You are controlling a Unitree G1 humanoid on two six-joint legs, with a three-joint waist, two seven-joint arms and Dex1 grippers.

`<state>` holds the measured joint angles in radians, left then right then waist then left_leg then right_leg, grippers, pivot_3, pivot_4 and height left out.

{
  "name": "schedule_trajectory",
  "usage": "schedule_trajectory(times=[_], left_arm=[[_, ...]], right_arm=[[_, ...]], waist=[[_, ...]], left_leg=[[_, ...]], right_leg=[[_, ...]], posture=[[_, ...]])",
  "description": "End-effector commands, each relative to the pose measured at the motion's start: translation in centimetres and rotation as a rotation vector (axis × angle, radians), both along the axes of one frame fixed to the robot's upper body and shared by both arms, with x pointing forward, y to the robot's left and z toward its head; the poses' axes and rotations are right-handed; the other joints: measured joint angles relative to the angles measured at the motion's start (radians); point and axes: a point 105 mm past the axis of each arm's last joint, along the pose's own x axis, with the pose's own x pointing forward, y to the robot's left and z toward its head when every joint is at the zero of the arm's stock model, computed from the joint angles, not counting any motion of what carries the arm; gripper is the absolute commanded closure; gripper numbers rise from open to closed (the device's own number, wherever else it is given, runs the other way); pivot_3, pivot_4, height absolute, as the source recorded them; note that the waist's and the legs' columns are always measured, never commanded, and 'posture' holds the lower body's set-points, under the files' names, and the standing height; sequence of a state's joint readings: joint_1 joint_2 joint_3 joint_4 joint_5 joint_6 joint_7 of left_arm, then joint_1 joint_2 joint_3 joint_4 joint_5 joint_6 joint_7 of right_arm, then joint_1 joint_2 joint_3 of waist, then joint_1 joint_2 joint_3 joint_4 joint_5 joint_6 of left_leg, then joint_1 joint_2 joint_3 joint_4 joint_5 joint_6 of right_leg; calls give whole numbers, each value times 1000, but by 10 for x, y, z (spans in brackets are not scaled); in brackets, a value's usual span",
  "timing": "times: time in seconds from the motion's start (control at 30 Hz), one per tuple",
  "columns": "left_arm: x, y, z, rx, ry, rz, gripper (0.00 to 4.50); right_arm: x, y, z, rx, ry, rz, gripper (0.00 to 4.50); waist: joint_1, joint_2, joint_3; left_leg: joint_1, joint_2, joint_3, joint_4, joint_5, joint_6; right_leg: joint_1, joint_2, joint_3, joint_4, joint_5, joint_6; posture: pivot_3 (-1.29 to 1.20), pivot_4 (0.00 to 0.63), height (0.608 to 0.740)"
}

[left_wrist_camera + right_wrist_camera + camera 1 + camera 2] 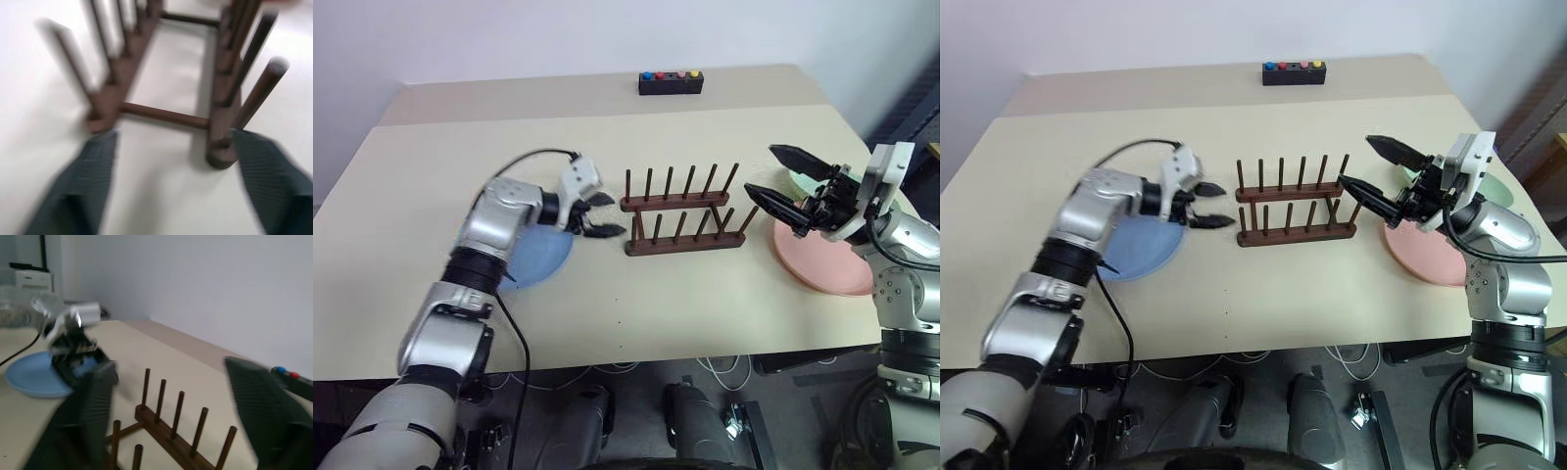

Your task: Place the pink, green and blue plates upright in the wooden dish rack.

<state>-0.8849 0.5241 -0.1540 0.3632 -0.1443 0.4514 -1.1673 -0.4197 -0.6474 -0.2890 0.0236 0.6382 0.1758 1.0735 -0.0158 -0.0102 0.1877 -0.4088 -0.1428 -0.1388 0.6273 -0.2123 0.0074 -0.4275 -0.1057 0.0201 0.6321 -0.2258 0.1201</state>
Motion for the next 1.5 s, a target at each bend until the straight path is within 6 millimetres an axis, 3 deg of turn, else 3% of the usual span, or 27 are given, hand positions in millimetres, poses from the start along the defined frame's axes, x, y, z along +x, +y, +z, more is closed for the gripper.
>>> schedule_trajectory(times=[0.03,0.13,0.27,0.4,0.5,0.77,0.93,1.23,1.5], left_arm=[[-17,6,30,-126,0,-52,2934],[-49,-7,48,-334,49,-228,4487],[-78,-21,58,-434,104,-358,4500],[-97,-37,13,-275,182,-389,4500],[-99,-47,-7,-213,197,-390,4500],[-62,-73,-43,-36,112,-238,4500],[-45,-77,-62,74,23,-185,4500],[0,-69,-67,180,-162,-26,4500],[31,-57,-57,193,-253,70,4500]], right_arm=[[-6,3,11,31,-17,53,2802],[-11,6,4,48,36,118,4366],[-16,8,-7,14,111,169,4445],[-19,12,-43,-216,198,166,4445],[-14,14,-52,-333,165,127,4445],[3,12,-92,-678,112,37,4445],[15,10,-114,-816,66,-8,4445],[50,8,-117,-920,-100,-143,4445],[76,11,-114,-950,-192,-228,4445]], waist=[[1,0,0],[3,0,0],[5,0,0],[2,1,-1],[0,1,0],[9,1,0],[2,1,0],[5,1,0],[1,0,0]], left_leg=[[0,0,0,0,0,0],[0,0,0,0,0,0],[-1,0,0,2,0,0],[0,0,0,1,-1,-1],[1,1,2,1,-1,-1],[0,1,2,2,-2,0],[0,1,3,1,0,-2],[0,1,3,1,1,-5],[1,0,3,1,1,-5]], right_leg=[[0,0,0,0,0,0],[0,0,0,0,0,0],[1,0,0,-1,0,0],[1,0,0,-1,0,0],[1,1,2,0,0,0],[2,1,2,-2,0,0],[0,1,3,-1,0,0],[0,1,3,-1,0,0],[0,2,3,-1,0,0]], posture=[[0,150,740],[0,150,740],[0,150,740],[0,150,740],[0,150,740],[0,150,740],[0,150,740],[0,150,740],[0,150,740]])
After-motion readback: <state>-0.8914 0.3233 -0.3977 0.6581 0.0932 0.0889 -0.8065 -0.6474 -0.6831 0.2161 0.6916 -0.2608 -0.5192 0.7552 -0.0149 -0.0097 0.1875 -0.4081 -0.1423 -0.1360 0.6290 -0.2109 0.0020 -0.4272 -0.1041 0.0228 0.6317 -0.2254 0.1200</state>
